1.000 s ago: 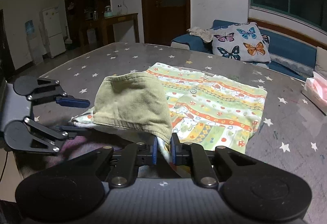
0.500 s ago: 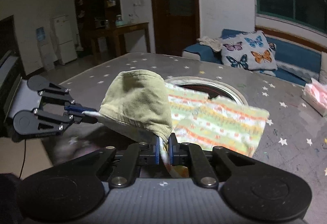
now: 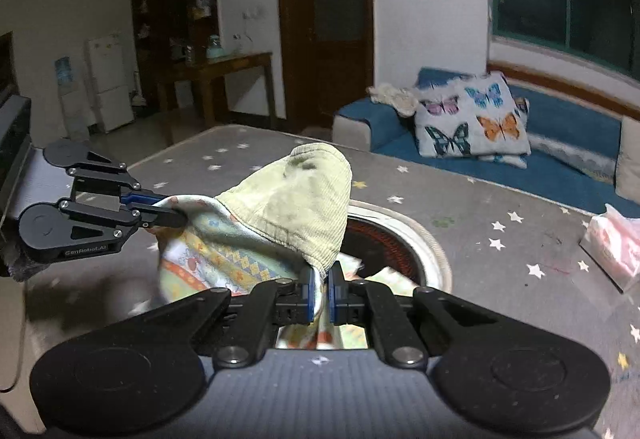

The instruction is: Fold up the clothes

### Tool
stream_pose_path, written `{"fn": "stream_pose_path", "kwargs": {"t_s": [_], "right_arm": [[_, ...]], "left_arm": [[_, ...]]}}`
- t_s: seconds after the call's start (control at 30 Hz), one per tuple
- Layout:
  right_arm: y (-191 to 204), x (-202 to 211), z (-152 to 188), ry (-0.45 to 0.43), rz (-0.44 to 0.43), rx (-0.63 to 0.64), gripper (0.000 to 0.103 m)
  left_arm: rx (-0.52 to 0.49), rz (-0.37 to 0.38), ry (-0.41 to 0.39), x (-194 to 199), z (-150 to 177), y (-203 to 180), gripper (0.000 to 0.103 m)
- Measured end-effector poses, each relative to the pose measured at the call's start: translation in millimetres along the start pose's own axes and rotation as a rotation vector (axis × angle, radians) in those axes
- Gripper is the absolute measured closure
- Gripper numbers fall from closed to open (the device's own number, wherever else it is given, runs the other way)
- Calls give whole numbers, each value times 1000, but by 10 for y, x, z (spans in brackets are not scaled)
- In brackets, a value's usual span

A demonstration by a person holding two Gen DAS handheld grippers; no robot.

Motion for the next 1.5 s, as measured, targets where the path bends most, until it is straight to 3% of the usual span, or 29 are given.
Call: {"fn": "stream_pose_path", "kwargs": {"t_s": [0.23, 0.37, 0.4, 0.47, 0.7, 0.83, 0.9, 1.1, 1.2, 1.5], "right_arm": [[-414, -824, 157, 106, 57, -56, 97], [-590, -1131, 373, 148, 111, -102, 90], [-628, -1142, 394, 147, 119, -111, 87], [-694, -1127, 420, 138, 139, -118, 71], [-816, -707, 172, 15, 232, -103, 71], [-697, -626, 237, 28, 164, -142, 72], [-626, -662, 358, 60, 127, -157, 72], [-824, -808, 695, 136, 181, -230, 73], [-925, -786, 727, 140, 205, -258, 80], [-667, -1069, 478, 95, 113, -212, 79]], "left_arm": [[40, 1, 125, -879, 282, 212, 95], [78, -11, 196, -1185, 533, 258, 86], [86, -18, 208, -1229, 589, 276, 84], [98, -35, 217, -1288, 657, 316, 81], [109, -111, 212, -1261, 659, 474, 57], [127, -152, 194, -1214, 577, 525, 57], [139, -157, 174, -1174, 496, 514, 50], [167, -91, 146, -1186, 287, 320, 50], [180, -54, 141, -1250, 209, 218, 50], [192, -21, 201, -1705, 268, 27, 51]]}}
Point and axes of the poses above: each gripper's, at about its wrist camera, not at the fingertips, and x roughly against the way its jaws point, y to its left, z to its underside, the point moved 6 cm from there along -x, roughly the way its jaws point, and after that the axes turned 12 degrees about -y, right-handed, at the moved point
